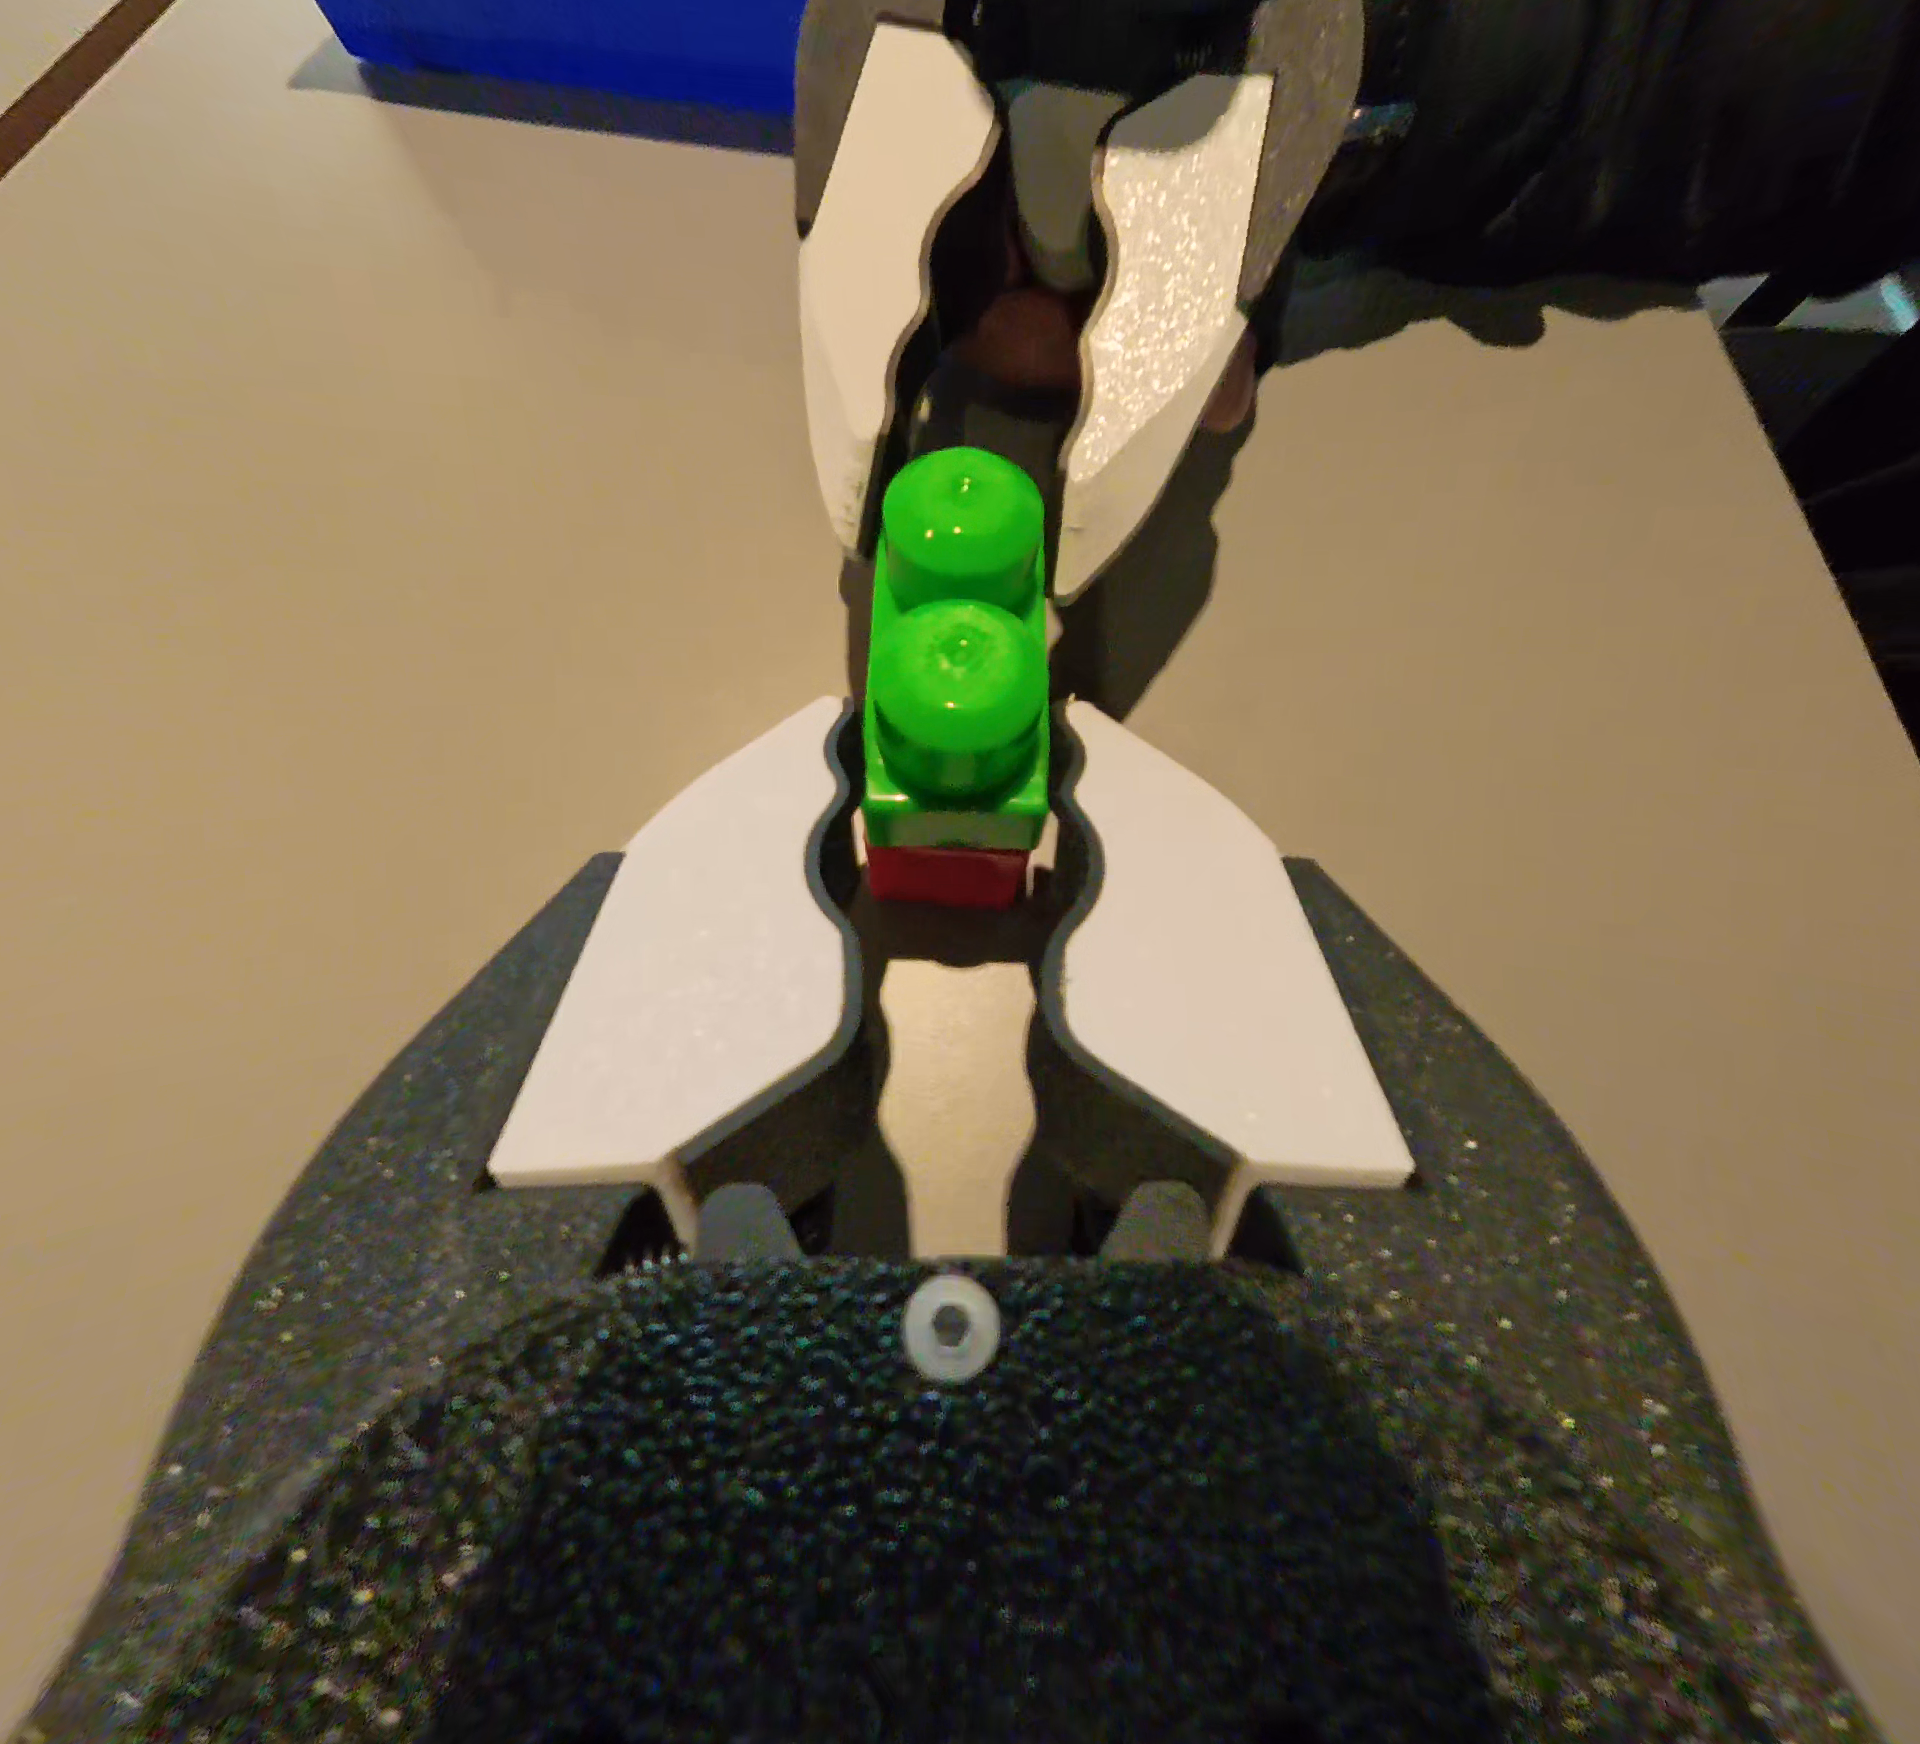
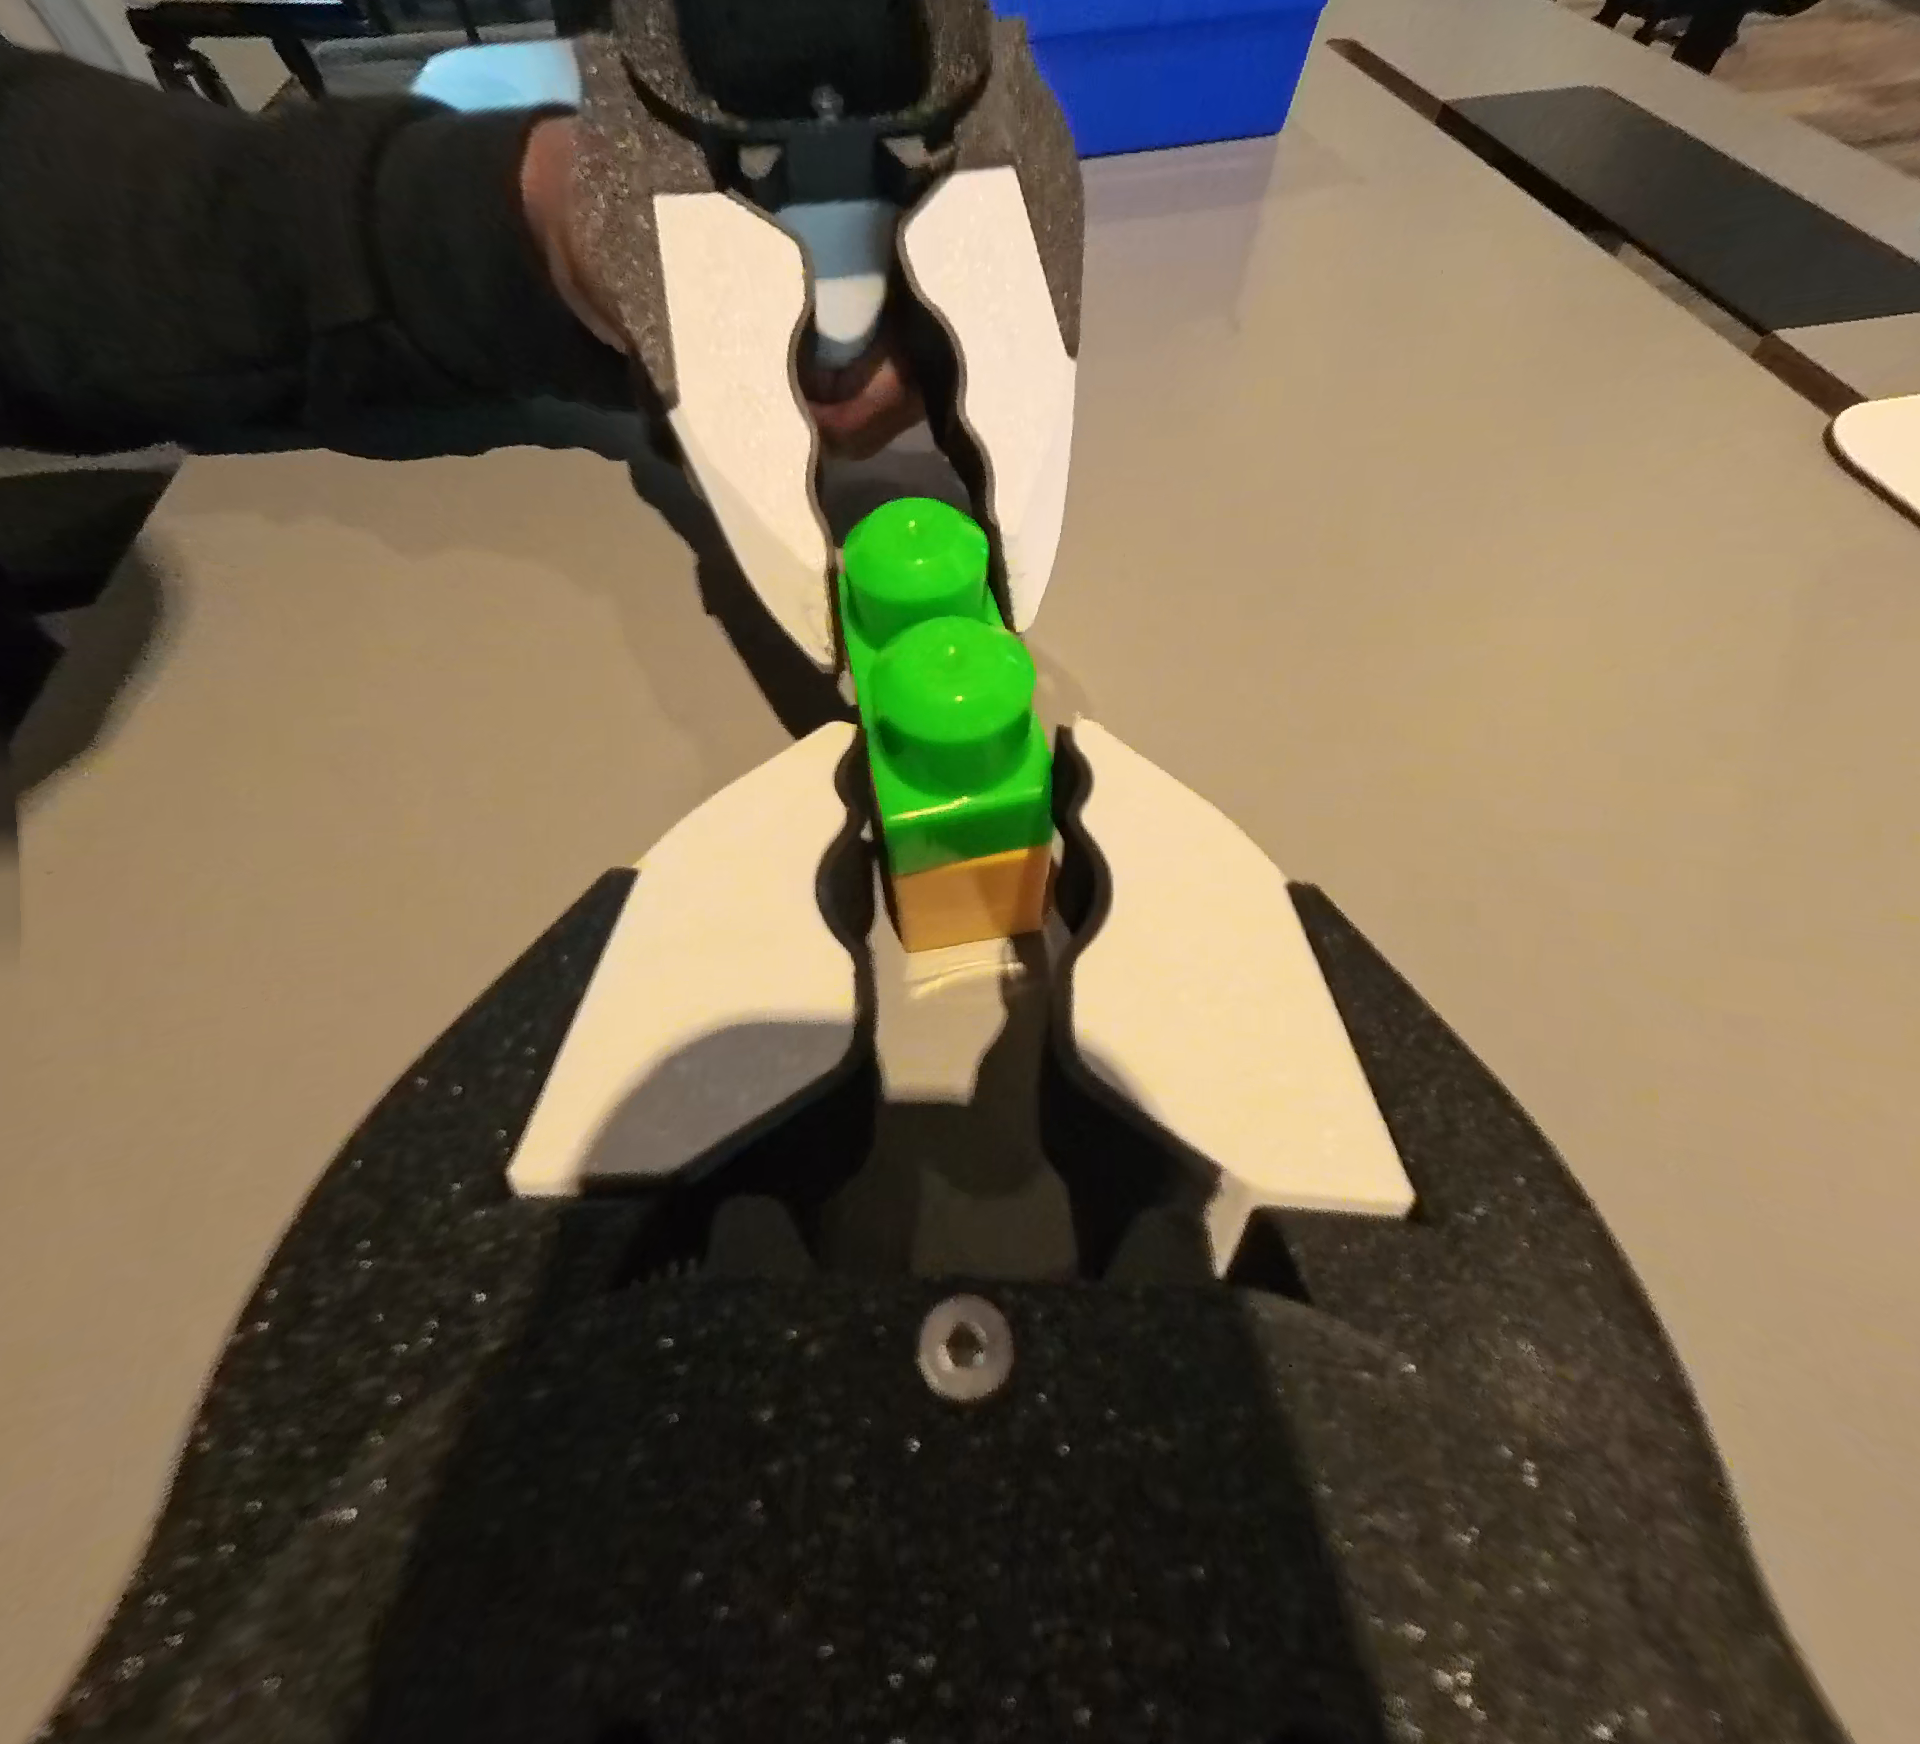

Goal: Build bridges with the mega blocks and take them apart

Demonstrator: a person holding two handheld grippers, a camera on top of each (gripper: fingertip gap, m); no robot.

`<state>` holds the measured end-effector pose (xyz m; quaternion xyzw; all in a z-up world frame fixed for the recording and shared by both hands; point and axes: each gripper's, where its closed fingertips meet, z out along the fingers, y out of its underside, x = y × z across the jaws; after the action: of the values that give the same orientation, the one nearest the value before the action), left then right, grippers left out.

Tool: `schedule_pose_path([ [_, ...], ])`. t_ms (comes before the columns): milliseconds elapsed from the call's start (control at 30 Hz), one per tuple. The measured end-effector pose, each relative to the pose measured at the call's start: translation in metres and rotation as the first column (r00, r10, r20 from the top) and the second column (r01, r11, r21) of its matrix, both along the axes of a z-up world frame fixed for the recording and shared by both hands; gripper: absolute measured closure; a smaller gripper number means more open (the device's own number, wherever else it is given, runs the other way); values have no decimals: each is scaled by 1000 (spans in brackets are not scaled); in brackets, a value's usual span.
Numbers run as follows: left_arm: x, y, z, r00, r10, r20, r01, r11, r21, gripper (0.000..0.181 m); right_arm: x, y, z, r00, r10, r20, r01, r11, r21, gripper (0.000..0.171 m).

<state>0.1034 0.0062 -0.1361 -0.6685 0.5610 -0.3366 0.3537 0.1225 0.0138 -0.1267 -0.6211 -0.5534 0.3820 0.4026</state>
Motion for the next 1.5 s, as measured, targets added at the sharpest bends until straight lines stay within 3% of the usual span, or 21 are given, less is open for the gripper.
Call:
schedule_pose_path([
  [133, -3, 0, 1, 999, -19, 28, 19, 1000, 20, 148, 8, 0, -13, 996, -21, 91, 25, 999, -41, 124],
  [467, -11, 0, 2, 998, -41, 41, 40, 999, 18, 148, 0, -4, -47, 941, -23, 337, 7, 999, 49, 126],
  [600, -9, -3, 1, 997, -63, 32, 62, 997, 45, 148, 0, -4, -47, 942, -14, 335, 3, 999, 34, 135],
  [867, -7, -6, 1, 995, -96, 8, 96, 994, 57, 148, 1, -7, -54, 919, 63, 390, -82, 996, 31, 135],
  [1500, -7, -6, 0, 989, -149, -15, 150, 988, 47, 147, 0, -9, -55, 915, 113, 387, -125, 992, 5, 135],
])
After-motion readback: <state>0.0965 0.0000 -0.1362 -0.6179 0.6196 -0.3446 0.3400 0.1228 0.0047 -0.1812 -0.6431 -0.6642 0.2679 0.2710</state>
